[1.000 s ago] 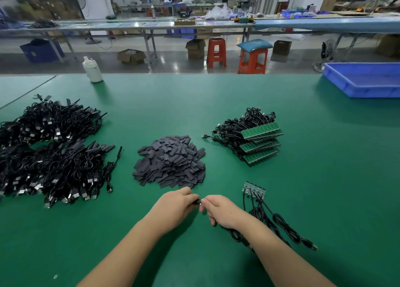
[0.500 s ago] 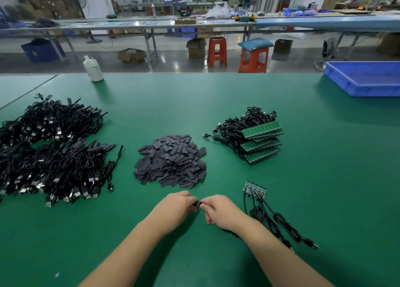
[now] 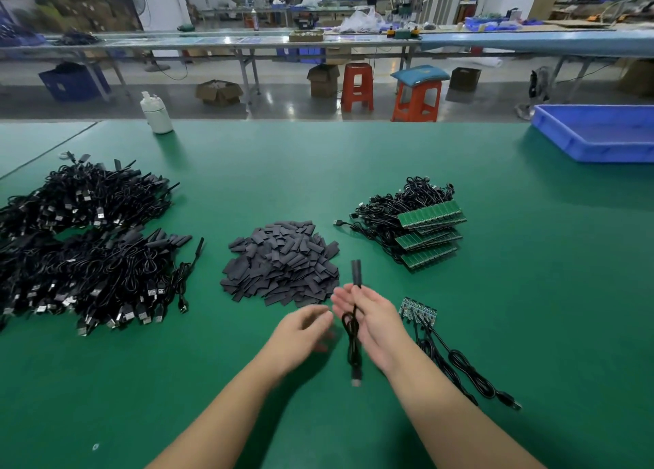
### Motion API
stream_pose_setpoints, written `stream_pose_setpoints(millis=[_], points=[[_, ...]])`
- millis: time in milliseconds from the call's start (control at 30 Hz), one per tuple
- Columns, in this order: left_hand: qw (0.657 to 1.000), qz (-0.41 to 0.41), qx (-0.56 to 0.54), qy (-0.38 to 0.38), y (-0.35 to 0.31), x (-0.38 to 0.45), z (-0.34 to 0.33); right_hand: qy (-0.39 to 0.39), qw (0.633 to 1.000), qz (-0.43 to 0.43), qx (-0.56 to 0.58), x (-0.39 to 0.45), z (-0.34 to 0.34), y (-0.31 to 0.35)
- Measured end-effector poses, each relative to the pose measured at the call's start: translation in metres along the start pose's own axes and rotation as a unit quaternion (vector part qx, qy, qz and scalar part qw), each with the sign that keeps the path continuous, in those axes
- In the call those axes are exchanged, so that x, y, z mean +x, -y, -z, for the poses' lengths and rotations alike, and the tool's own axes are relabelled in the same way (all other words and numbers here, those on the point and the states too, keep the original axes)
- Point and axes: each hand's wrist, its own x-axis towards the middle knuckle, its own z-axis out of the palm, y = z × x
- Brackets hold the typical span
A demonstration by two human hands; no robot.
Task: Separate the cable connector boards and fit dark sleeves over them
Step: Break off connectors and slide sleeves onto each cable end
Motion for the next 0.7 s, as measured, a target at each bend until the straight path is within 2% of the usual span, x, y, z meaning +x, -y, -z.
stream_pose_setpoints(millis=[67,167,200,233,267,300,333,367,400,433,500,567,633,700], points=[[0.999,0.008,-0.012,0.046,0.0,-0.006,-0.01,-0.003,0.996,0.006,0.091,0.002,-0.003,0.002],[1.0,-0.004,0.004,0.013,0.001,-0.011,-0.022,-0.006,0.992,0.004,0.129,0.005,-0.007,-0.001],[1.0,0.0,0.011,-0.001,0.001,-0.01,-0.023,0.001,0.994,0.002,0.106,0.007,-0.008,-0.002],[1.0,0.006,0.012,-0.012,0.0,-0.011,-0.021,0.008,0.999,0.006,0.032,0.007,-0.007,-0.002],[1.0,0.012,0.008,-0.026,-0.002,-0.01,-0.017,0.013,0.994,0.024,-0.106,0.007,-0.005,0.0],[0.999,0.014,0.013,-0.049,-0.002,-0.008,-0.01,0.005,0.954,0.064,-0.291,0.007,0.0,0.004],[0.996,0.015,0.028,-0.081,-0.004,-0.005,0.001,-0.011,0.875,0.118,-0.469,0.01,0.008,0.008],[0.991,0.017,0.052,-0.119,-0.005,-0.001,0.016,-0.03,0.784,0.169,-0.596,0.011,0.016,0.014],[0.984,0.017,0.08,-0.159,-0.006,0.003,0.034,-0.043,0.711,0.195,-0.674,0.013,0.025,0.021],[0.974,0.016,0.107,-0.199,-0.007,0.009,0.055,-0.057,0.656,0.201,-0.725,0.015,0.035,0.027],[0.949,0.02,0.166,-0.268,-0.006,0.02,0.1,-0.088,0.578,0.174,-0.792,0.02,0.056,0.04],[0.912,0.043,0.251,-0.321,-0.001,0.032,0.143,-0.11,0.538,0.119,-0.828,0.023,0.072,0.051],[0.876,0.087,0.334,-0.337,0.008,0.041,0.178,-0.123,0.544,0.066,-0.828,0.023,0.083,0.059],[0.858,0.137,0.383,-0.315,0.018,0.046,0.201,-0.13,0.557,0.051,-0.818,0.022,0.087,0.06]])
